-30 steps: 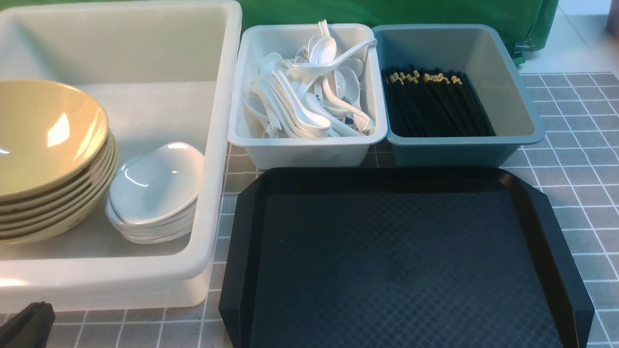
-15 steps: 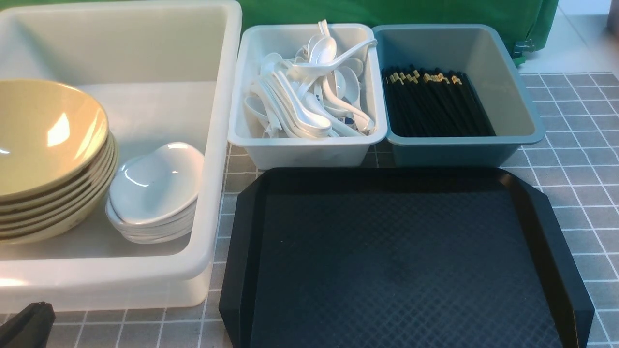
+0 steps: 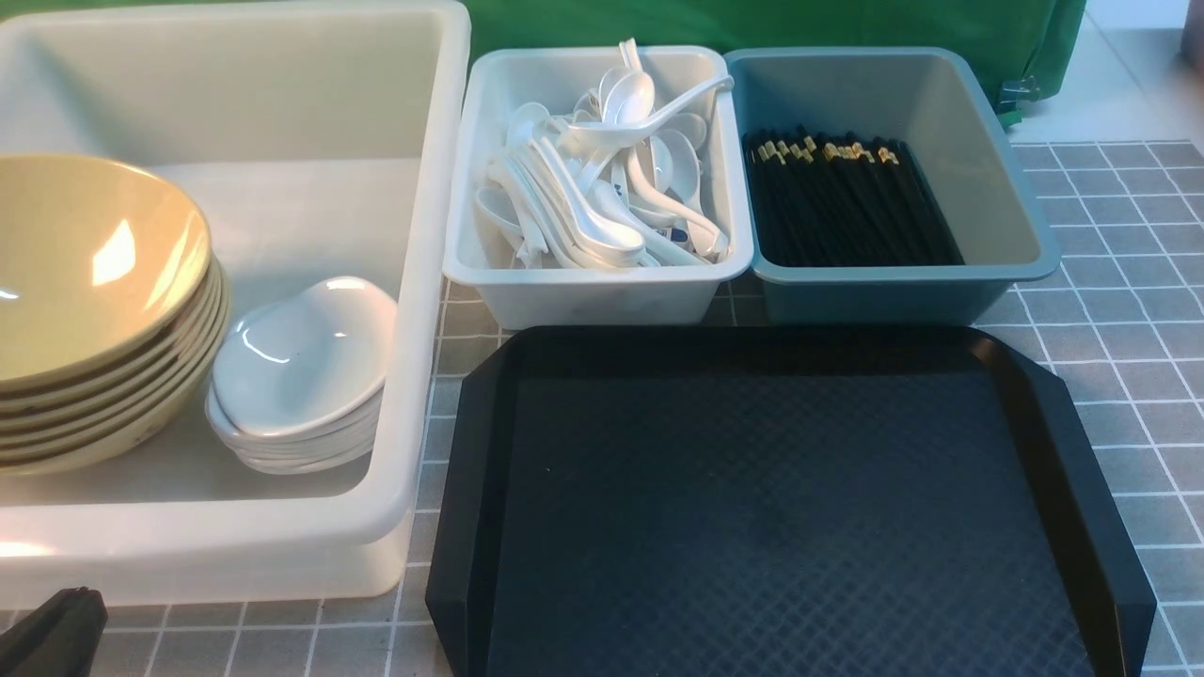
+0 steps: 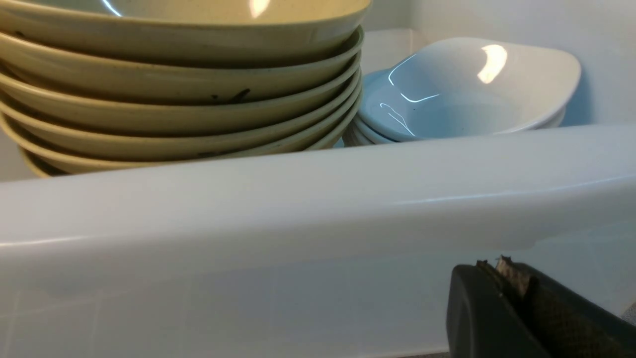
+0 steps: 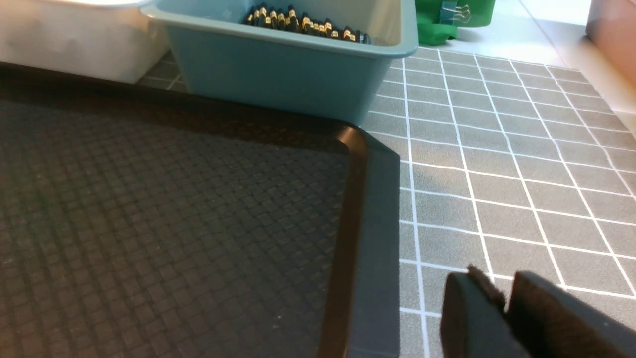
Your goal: On grey table put chopsticks spoon bowls plates into blue grey white boxes.
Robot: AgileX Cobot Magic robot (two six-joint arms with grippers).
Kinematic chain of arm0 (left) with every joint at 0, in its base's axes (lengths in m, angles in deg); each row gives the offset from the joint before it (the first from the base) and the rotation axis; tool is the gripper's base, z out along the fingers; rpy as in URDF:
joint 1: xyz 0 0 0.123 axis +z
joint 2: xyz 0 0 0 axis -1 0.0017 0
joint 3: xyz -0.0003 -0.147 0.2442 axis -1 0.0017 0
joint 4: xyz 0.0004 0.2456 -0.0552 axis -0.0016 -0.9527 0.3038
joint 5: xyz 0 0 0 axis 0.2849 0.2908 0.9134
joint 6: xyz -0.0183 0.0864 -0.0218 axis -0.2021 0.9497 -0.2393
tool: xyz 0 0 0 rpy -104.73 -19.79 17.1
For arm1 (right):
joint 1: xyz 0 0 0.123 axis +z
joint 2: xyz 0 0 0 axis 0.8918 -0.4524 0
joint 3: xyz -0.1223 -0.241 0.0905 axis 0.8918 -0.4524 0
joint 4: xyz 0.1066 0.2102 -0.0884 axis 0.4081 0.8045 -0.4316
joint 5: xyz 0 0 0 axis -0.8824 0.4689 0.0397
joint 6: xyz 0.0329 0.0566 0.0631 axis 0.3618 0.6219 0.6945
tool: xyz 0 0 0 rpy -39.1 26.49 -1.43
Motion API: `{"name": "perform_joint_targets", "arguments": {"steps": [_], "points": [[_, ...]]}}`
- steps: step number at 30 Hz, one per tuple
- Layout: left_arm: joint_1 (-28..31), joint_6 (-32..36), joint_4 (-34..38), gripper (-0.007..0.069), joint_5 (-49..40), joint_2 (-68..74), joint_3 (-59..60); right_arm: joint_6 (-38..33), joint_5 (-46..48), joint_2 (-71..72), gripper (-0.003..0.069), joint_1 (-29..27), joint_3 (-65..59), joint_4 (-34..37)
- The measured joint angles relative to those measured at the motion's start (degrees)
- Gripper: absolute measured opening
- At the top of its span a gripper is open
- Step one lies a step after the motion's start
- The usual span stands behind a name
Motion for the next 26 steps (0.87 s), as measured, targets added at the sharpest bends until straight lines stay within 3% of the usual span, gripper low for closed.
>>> {"name": "perform_joint_targets", "arguments": {"steps": [26], "points": [[0.00,0.00,0.00,-0.0011,0.00,0.00,0.00,0.00,0.00,0.00,0.0168,0.00,0.00,0.00]]}}
